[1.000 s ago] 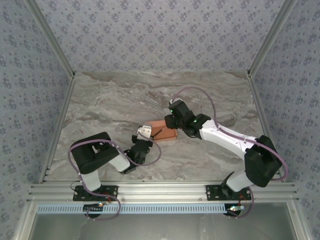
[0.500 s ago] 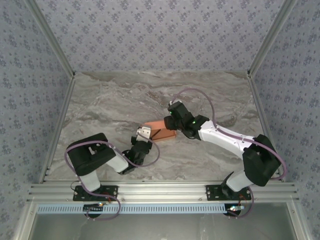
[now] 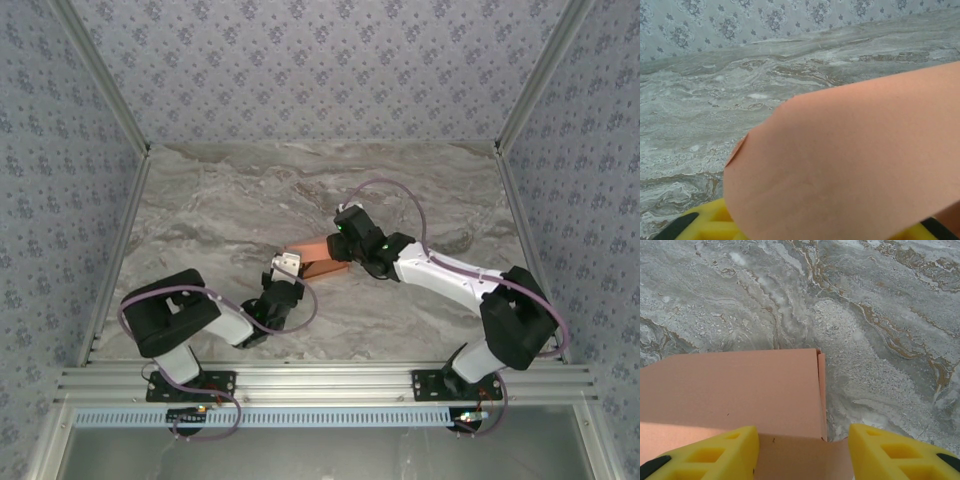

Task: Fold the paper box

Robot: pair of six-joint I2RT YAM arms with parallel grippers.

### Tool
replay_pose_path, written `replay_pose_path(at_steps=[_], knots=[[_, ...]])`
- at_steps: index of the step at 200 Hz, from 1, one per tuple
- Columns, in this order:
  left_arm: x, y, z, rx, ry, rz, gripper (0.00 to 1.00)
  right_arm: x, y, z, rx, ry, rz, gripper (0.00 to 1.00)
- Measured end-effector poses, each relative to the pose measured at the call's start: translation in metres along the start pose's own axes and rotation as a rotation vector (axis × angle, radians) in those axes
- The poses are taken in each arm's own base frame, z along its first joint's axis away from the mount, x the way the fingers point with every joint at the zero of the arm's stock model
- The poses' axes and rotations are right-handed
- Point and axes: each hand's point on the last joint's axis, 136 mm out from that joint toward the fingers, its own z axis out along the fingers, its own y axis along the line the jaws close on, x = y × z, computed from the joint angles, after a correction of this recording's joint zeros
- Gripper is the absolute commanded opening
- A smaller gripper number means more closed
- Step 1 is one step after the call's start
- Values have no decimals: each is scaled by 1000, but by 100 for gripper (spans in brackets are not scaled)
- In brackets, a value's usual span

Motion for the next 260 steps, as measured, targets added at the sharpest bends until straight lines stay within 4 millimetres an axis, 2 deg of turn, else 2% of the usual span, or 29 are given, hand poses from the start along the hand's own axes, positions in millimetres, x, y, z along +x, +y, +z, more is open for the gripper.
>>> replay_pose_path(at_steps=[65,123,207,233,260], knots=[[-2,2,-12,43,53,-22,49,0,0,0,0,-2,0,52],[2,5,-26,82,133,-8,63,-6,2,0,0,-10,1,52],[16,6,-46,199,279,23,72,-7,1,0,3,-10,-8,52],[5,4,-58,255,294,13,72,-10,1,0,2,-14,-6,52],[-31,6,-72,302,251,-37,72,-11,2,1,3,-14,-10,52]])
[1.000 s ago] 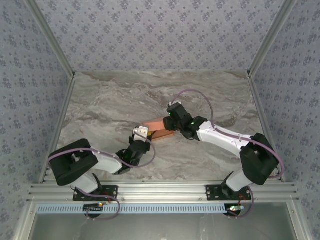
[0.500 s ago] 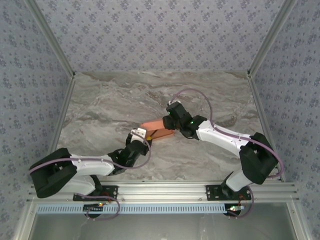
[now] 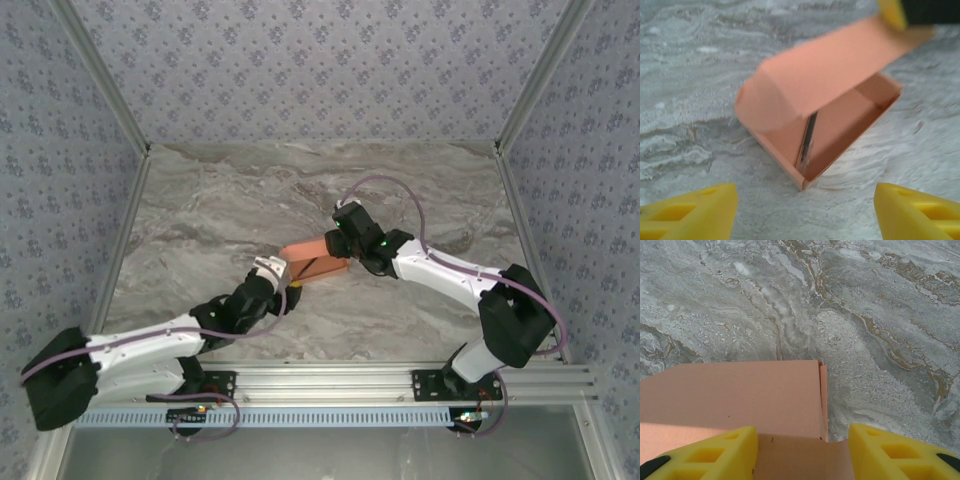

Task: Fold the paper box

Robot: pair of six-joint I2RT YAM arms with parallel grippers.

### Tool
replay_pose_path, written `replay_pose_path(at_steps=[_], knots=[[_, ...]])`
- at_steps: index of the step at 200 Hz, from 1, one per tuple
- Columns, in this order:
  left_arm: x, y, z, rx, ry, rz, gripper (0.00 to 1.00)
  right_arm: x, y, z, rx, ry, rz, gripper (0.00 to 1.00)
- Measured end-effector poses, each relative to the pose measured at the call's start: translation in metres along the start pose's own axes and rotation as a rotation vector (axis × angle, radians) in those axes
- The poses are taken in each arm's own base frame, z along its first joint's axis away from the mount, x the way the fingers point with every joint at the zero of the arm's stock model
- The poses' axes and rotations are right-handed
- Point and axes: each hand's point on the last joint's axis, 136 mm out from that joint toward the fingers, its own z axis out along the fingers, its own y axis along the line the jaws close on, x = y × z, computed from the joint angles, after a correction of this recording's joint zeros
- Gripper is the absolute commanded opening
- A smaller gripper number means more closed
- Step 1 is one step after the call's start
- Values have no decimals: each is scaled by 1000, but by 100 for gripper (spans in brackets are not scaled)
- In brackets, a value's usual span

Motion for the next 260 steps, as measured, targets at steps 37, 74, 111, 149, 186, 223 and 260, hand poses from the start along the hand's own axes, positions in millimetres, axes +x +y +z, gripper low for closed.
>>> replay_pose_path(at_steps=[37,74,111,149,186,223,260], knots=[[-48,23,-24,-31,-96,-110,68,-1,0,0,1,0,-3,52],[-45,69,-14,-156,-60,-250,55,0,0,0,1,1,-3,52],[-17,108,9,-271,40,-390,46,-3,1,2,2,0,-10,52],[17,111,42,-254,171,-458,43,-3,1,3,2,1,-11,52],[33,95,65,-170,232,-509,41,-3,1,3,3,3,-15,52],[33,85,78,-94,234,-572,39,-3,1,3,3,4,-18,52],[28,78,87,-30,217,-626,38,-3,1,3,2,3,-18,52]])
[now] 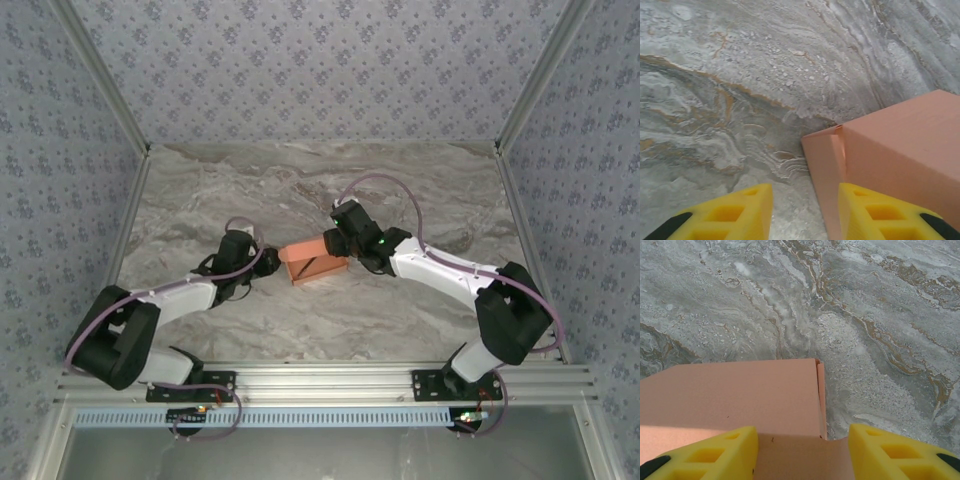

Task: Fold the paper box

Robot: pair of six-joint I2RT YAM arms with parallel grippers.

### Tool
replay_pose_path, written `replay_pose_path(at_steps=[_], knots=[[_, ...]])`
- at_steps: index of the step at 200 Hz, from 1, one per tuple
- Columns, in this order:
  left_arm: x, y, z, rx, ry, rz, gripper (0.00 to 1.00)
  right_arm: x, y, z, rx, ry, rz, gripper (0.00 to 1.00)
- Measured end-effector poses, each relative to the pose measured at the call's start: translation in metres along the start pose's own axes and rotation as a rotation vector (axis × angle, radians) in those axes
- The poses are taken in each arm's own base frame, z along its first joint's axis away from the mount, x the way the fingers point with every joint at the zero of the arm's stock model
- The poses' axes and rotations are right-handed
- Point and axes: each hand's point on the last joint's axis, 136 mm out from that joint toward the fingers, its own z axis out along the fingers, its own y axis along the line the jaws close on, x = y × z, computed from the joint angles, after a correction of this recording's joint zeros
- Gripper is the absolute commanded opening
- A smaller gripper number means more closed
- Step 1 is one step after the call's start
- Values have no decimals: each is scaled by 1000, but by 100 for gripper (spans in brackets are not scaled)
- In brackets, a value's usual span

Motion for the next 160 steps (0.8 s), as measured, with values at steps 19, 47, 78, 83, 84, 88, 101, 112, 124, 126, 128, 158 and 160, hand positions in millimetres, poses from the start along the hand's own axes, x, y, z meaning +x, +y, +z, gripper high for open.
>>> replay_pose_path(at_steps=[19,47,78,83,84,88,101,112,124,126,128,158,160], knots=[[0,-5,3,30,2,-14,38,0,0,0,0,0,0,52],[1,-9,7,56,9,-27,37,0,0,0,0,0,0,52],[0,-11,7,66,7,-34,37,1,-1,1,3,4,0,52],[0,-11,7,68,6,-36,37,1,0,2,3,4,0,52],[0,-11,7,68,6,-36,37,1,0,2,3,4,0,52],[0,-12,7,71,6,-37,37,1,-1,2,3,5,0,52],[0,-12,8,75,8,-39,37,2,-1,3,5,6,-1,52],[1,-12,9,78,12,-41,37,2,-1,3,5,8,-1,52],[2,-12,10,79,14,-45,37,3,-1,4,6,10,-2,52],[2,-12,10,80,15,-47,37,3,-1,4,6,11,-2,52],[2,-12,11,80,14,-47,37,3,-1,4,6,11,-2,52],[2,-13,13,87,12,-53,37,4,-1,6,10,13,-3,52],[2,-13,13,87,12,-54,37,4,-1,6,10,13,-3,52]])
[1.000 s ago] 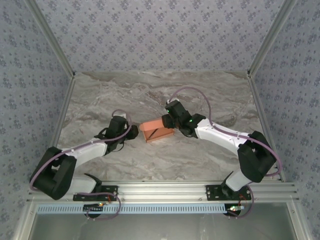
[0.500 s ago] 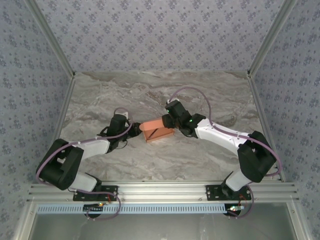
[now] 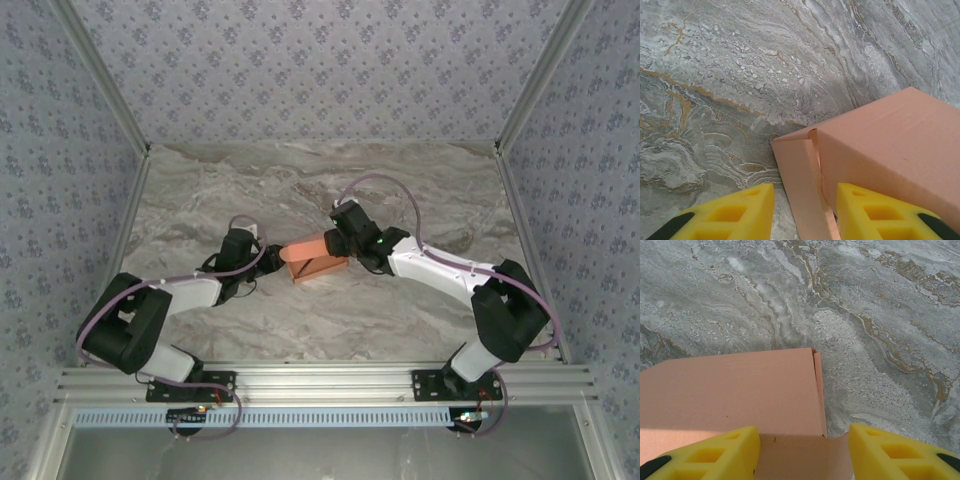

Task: Fold the paper box

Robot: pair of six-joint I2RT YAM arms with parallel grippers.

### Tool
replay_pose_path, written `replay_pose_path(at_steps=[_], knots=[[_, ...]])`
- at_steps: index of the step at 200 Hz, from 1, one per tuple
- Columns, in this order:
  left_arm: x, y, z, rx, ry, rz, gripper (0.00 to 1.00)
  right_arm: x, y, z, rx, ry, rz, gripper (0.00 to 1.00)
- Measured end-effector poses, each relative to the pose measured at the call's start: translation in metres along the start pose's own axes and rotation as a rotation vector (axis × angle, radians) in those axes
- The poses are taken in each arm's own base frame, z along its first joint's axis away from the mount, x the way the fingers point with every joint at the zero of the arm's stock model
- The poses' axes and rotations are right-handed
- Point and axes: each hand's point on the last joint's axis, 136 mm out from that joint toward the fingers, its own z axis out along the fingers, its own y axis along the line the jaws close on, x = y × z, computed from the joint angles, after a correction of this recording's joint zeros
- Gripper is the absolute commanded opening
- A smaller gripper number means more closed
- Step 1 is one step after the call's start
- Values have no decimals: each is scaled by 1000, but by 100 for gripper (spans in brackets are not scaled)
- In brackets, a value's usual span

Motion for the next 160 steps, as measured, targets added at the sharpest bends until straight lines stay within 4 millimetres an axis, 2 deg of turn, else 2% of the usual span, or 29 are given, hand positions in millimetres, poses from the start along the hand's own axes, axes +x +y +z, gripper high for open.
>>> replay_pose_path(at_steps=[160], knots=[[0,2,7,5,-6,-2,37,-4,1,2,6,-5,0,52]])
